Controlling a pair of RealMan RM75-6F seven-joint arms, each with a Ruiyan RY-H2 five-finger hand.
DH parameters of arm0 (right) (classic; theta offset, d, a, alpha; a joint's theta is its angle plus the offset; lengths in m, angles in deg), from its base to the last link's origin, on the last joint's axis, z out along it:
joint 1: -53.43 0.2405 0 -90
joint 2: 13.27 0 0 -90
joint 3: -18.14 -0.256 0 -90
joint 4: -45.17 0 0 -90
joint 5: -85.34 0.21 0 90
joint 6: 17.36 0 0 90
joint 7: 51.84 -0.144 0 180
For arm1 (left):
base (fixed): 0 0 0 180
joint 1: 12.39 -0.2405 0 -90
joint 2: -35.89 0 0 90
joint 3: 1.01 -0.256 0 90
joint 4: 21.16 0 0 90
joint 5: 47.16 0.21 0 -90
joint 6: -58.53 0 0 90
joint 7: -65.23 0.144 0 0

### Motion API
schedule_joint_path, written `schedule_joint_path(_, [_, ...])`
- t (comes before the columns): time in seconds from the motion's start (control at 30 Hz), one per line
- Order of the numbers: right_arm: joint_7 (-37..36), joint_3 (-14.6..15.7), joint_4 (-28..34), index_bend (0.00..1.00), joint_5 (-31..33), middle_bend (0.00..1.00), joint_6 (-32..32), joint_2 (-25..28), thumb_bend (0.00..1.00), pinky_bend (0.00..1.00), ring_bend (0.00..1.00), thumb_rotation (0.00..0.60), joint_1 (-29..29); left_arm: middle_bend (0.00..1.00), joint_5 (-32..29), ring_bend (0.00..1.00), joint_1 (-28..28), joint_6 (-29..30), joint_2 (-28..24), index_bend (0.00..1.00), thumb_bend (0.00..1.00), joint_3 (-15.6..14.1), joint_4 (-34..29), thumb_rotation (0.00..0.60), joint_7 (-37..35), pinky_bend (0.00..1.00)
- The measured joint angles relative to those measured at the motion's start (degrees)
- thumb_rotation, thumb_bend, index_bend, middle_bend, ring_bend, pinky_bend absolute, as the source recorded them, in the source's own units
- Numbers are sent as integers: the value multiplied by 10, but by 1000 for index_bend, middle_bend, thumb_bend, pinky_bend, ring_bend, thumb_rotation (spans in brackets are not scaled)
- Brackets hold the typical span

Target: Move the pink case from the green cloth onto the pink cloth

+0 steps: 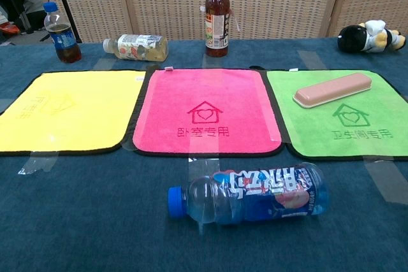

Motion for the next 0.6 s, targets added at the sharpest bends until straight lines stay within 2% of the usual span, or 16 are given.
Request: schedule_joint_path(0.6, [-5, -1, 1, 68, 1, 0, -1, 3, 515, 0, 0, 600, -1, 0, 27, 0, -6, 19, -6, 0, 208, -5, -8, 600, -3, 21])
